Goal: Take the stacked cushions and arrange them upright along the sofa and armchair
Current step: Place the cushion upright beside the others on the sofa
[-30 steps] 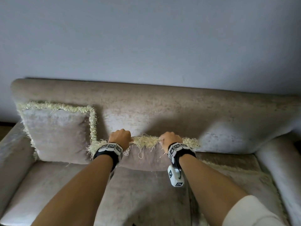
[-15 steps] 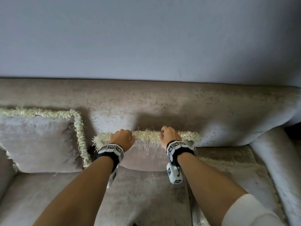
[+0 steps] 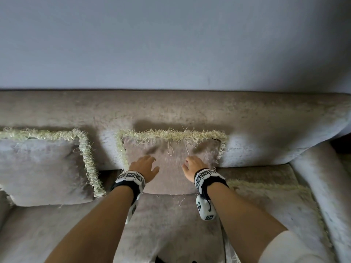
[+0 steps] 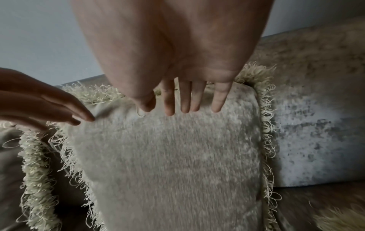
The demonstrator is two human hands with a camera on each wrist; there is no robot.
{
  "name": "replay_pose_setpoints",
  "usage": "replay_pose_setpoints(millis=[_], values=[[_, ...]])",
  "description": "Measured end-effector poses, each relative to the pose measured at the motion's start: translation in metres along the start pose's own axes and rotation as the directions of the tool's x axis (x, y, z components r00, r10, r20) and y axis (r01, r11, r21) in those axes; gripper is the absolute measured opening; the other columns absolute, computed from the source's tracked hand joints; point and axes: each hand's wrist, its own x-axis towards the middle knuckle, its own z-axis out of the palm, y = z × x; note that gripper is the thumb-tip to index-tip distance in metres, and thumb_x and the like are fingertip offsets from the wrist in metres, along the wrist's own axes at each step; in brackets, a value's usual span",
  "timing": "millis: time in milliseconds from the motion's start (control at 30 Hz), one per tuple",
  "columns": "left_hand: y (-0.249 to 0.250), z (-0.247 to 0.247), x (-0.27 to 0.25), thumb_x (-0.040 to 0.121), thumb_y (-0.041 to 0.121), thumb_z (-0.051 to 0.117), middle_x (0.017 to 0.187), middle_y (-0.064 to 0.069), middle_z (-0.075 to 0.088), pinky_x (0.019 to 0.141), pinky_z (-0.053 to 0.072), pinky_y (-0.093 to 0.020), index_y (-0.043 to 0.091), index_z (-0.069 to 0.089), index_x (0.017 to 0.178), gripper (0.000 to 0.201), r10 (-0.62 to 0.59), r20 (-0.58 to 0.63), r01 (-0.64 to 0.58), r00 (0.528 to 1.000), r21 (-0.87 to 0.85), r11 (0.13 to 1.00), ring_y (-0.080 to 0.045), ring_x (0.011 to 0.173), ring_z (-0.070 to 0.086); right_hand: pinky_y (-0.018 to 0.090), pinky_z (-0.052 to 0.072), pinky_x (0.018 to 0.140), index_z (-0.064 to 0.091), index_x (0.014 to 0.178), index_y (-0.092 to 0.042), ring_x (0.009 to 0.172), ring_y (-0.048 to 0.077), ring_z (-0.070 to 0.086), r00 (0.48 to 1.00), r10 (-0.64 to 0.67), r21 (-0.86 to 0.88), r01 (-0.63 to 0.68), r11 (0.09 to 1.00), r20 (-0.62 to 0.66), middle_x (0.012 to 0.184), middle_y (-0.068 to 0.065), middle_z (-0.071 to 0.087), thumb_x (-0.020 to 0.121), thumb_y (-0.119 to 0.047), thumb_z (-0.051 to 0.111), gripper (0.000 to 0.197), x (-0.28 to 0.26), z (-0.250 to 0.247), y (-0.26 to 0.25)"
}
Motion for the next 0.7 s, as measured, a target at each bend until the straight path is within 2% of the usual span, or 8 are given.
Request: replay_pose_setpoints(millis=[100, 200, 267, 333, 400, 500, 567, 700], values=[[-0.001, 0.006, -0.002, 0.096, 0.046, 0.041, 0.157, 0.001, 0.024, 0.112, 0.03, -0.047, 0.024, 0.032, 0.144, 0.054, 0.024, -0.025, -0.024, 0.999, -0.003, 1.0, -0.02, 0.142, 0.029, 0.041, 0.04, 0.105, 0.045, 0.135, -0.014, 0.131, 0.021, 0.043, 0.998, -0.056, -0.013, 0.055, 0.998, -0.031, 0.142, 0.003, 0.044, 0.1, -0.035, 0.043, 0.041, 0.001, 0.005, -0.001], [-0.005, 0.015, -0.003, 0.097, 0.048, 0.035, 0.161, 0.004, 0.009, 0.118, 0.018, -0.049, 0.025, 0.013, 0.152, 0.063, 0.03, -0.03, -0.03, 0.999, -0.006, 1.0, -0.018, 0.148, 0.012, 0.047, 0.024, 0.117, 0.025, 0.15, -0.022, 0.148, 0.021, 0.017, 0.998, -0.069, -0.02, 0.069, 0.997, 0.007, 0.16, 0.001, 0.02, 0.1, -0.039, 0.041, 0.055, 0.002, 0.011, -0.005], [-0.005, 0.023, -0.001, 0.097, 0.052, 0.025, 0.161, 0.006, -0.004, 0.119, 0.01, -0.05, 0.026, -0.002, 0.153, 0.068, 0.034, -0.044, -0.035, 0.998, -0.009, 0.999, -0.016, 0.149, -0.001, 0.052, 0.006, 0.121, 0.004, 0.155, -0.028, 0.151, 0.018, -0.007, 0.994, -0.076, -0.045, 0.08, 0.996, 0.074, 0.164, -0.004, -0.007, 0.1, -0.048, 0.035, 0.066, 0.004, 0.016, -0.013], [-0.001, 0.029, 0.002, 0.093, 0.056, 0.011, 0.159, 0.007, -0.017, 0.12, 0.004, -0.049, 0.028, -0.014, 0.151, 0.069, 0.059, -0.107, -0.06, 0.993, -0.006, 0.998, -0.016, 0.147, -0.013, 0.053, -0.006, 0.119, -0.014, 0.153, -0.033, 0.147, 0.016, -0.022, 0.988, -0.134, -0.079, 0.14, 0.987, 0.082, 0.159, -0.009, -0.024, 0.099, -0.054, 0.03, 0.072, 0.009, 0.024, -0.024], [0.005, 0.036, 0.006, 0.093, 0.047, 0.013, 0.158, 0.005, -0.024, 0.12, 0.003, -0.051, 0.028, -0.019, 0.149, 0.068, 0.117, -0.172, -0.113, 0.978, 0.032, 0.993, -0.018, 0.146, -0.019, 0.055, -0.012, 0.117, -0.02, 0.151, -0.033, 0.145, 0.015, -0.027, 0.979, -0.199, -0.127, 0.203, 0.971, 0.042, 0.158, -0.008, -0.027, 0.099, -0.056, 0.03, 0.076, 0.016, 0.032, -0.036], [0.008, 0.048, 0.018, 0.093, 0.018, 0.035, 0.158, 0.001, -0.021, 0.119, 0.007, -0.053, 0.027, -0.017, 0.15, 0.078, 0.228, -0.236, -0.215, 0.945, 0.078, 0.973, -0.022, 0.146, -0.016, 0.057, -0.016, 0.115, -0.021, 0.151, -0.029, 0.144, 0.016, -0.029, 0.962, -0.273, -0.222, 0.261, 0.939, -0.025, 0.158, -0.006, -0.028, 0.097, -0.06, 0.026, 0.078, 0.039, 0.044, -0.042], [0.003, 0.051, 0.03, 0.094, 0.015, 0.038, 0.158, 0.004, -0.02, 0.117, 0.007, -0.059, 0.031, -0.017, 0.149, 0.08, 0.263, -0.211, -0.248, 0.941, 0.094, 0.964, -0.022, 0.146, -0.017, 0.059, -0.015, 0.114, -0.018, 0.153, -0.028, 0.145, 0.017, -0.027, 0.952, -0.302, -0.233, 0.282, 0.93, -0.051, 0.159, -0.004, -0.026, 0.096, -0.063, 0.022, 0.078, 0.052, 0.054, -0.034], [-0.015, 0.053, 0.049, 0.086, 0.005, 0.042, 0.155, 0.013, -0.025, 0.108, -0.002, -0.072, 0.038, -0.015, 0.149, 0.092, 0.183, -0.132, -0.162, 0.974, 0.156, 0.974, -0.017, 0.143, -0.025, 0.056, -0.01, 0.117, -0.02, 0.152, -0.029, 0.145, 0.02, -0.027, 0.968, -0.252, -0.23, 0.243, 0.942, -0.011, 0.157, -0.003, -0.031, 0.098, -0.059, 0.017, 0.072, 0.058, 0.071, 0.009]])
